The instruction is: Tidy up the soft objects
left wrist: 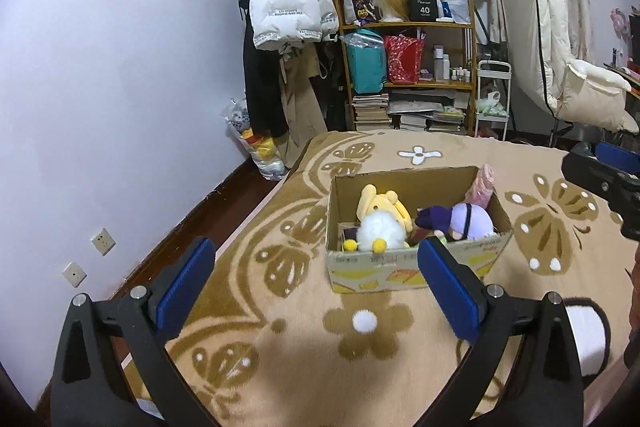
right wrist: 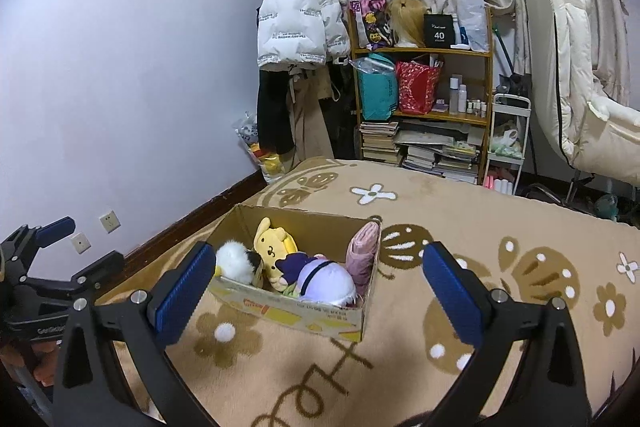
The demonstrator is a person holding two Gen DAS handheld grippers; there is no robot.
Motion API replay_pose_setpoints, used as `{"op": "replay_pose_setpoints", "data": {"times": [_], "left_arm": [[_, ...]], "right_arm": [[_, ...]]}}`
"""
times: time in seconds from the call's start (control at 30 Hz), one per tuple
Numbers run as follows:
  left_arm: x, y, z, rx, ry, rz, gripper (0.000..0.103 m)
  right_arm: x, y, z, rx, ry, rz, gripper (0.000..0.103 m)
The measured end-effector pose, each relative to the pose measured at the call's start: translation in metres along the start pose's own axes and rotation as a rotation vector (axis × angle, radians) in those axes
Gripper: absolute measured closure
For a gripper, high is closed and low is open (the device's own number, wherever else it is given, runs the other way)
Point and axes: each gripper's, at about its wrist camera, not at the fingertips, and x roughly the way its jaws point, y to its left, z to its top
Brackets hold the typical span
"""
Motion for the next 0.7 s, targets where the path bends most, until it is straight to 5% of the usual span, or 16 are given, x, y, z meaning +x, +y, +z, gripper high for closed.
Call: {"op": "replay_pose_setpoints", "data": {"times": [0.7], "left_arm": [[0.017,-0.004,-0.038,-0.007,-0.010,0.004,0.002]], "right_arm": [[-0.003,-0.003,-0.040,-0.019,0.003,-0.047,0.000]]}}
